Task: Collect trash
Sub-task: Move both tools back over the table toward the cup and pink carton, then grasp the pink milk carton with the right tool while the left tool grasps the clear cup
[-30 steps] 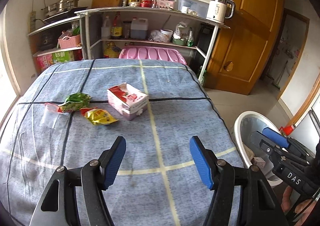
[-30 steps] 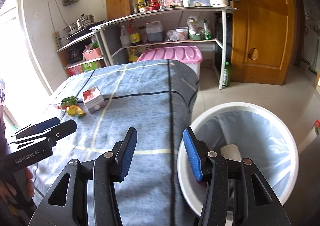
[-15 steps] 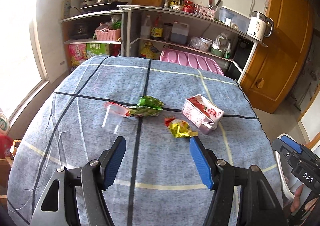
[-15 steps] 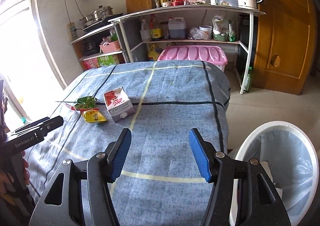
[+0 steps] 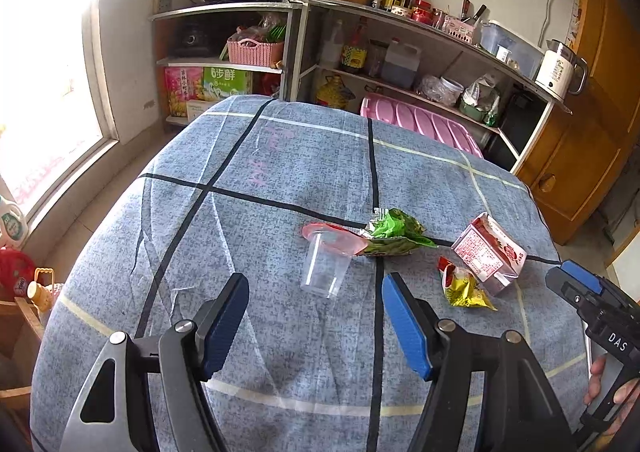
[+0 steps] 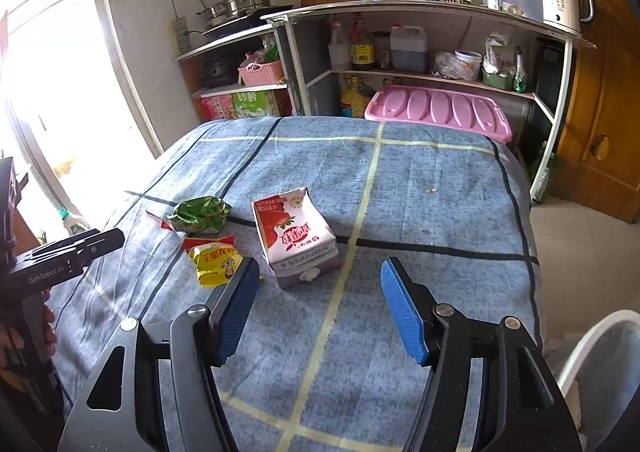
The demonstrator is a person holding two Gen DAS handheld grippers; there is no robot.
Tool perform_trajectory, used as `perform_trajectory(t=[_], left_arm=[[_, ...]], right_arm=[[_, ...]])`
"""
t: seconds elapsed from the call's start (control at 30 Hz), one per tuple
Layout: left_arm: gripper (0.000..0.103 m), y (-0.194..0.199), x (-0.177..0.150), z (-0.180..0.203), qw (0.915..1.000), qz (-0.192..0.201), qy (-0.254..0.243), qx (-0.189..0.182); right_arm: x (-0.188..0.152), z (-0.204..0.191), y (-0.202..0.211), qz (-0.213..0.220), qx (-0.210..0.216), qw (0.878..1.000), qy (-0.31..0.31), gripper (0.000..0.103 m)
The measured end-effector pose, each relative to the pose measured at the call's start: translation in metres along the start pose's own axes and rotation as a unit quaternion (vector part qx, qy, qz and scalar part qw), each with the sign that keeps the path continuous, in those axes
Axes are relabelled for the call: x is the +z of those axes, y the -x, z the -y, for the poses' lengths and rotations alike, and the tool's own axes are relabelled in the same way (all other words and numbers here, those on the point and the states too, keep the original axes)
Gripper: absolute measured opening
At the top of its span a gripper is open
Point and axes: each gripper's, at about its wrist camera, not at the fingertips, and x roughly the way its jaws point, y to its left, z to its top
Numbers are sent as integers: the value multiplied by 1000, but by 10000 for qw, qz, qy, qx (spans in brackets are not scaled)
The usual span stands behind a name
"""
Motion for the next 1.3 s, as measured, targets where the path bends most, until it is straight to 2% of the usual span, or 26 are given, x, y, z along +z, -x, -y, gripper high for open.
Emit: perform_trajectory(t=[0.13, 0.3, 0.57, 0.67, 1.03, 1.17, 1.2, 1.27, 1.3], left_arm=[[69, -12, 3, -3, 9999, -95, -15, -59], [69, -27, 5, 2, 9997, -217, -113, -75], [69, -43, 9, 3, 9993, -323, -117, -144], [69, -47, 10, 2, 9995, -292, -86, -62], [69, -59, 11, 2, 9990, -392, -44, -217], [62, -60, 11, 0, 9992, -364, -3, -186], [58, -60, 11, 0, 9992, -364, -6, -178], [51, -60, 11, -1, 9991, -368, -5, -188], [47, -60, 11, -1, 9991, -367, 2, -190]], right_arm=[[11, -1, -17, -31, 148, 9999, 42, 74], [19, 6, -34, -74, 145, 9998, -63, 74], [21, -2, -57, -218, 388, 9990, 81, 75], [21, -8, -63, -241, 519, 9982, 179, 75], [19, -6, -78, -410, 289, 9986, 165, 74], [19, -4, -77, -382, 300, 9988, 103, 74], [19, -3, -76, -378, 304, 9988, 79, 72], [18, -2, -77, -392, 325, 9987, 38, 61], [17, -2, -77, -412, 299, 9987, 28, 59]])
